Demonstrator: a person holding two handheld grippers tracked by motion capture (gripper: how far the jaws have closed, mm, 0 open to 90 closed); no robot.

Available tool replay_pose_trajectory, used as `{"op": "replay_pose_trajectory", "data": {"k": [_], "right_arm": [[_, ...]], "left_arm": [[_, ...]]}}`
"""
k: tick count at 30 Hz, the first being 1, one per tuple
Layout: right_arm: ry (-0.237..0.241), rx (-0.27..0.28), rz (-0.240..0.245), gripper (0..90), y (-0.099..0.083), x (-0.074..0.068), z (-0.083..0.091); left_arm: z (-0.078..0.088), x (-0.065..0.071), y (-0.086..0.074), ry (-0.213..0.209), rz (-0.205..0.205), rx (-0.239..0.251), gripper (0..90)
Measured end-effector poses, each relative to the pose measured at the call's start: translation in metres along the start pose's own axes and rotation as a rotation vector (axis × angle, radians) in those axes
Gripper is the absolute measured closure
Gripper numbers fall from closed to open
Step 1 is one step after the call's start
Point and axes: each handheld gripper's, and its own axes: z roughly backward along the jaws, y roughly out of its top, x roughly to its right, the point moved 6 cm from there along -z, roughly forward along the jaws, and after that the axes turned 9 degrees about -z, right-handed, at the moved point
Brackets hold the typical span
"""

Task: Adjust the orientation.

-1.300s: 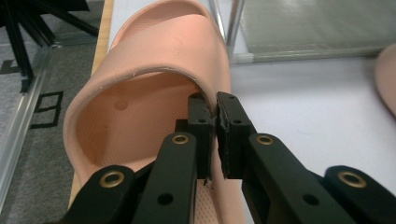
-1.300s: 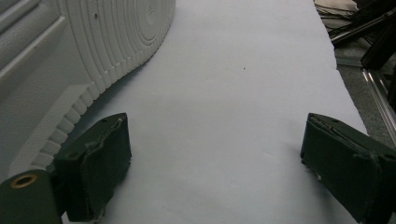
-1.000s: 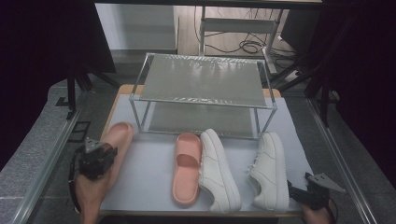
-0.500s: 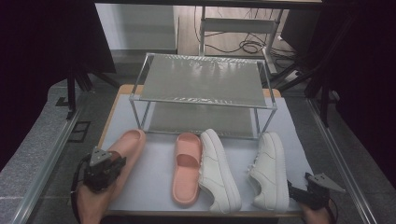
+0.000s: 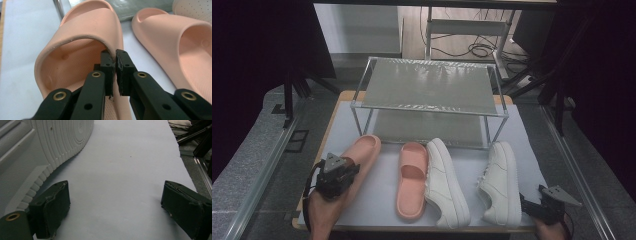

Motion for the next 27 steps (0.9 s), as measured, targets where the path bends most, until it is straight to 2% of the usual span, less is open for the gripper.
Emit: {"op": "replay_pose_trajectory", "data": {"k": [16,27], "right_arm": [[0.001,0.000,0.000,8.3,0.000,0.000,0.000],[0.001,0.000,0.000,8.3,0.000,0.000,0.000]], "left_arm": [[-0.038,0.010,0.026,-0.027,0.000,0.031,84.7],[-0.065,0.011,0.044,0.002,0.027,0.057,84.6]]}}
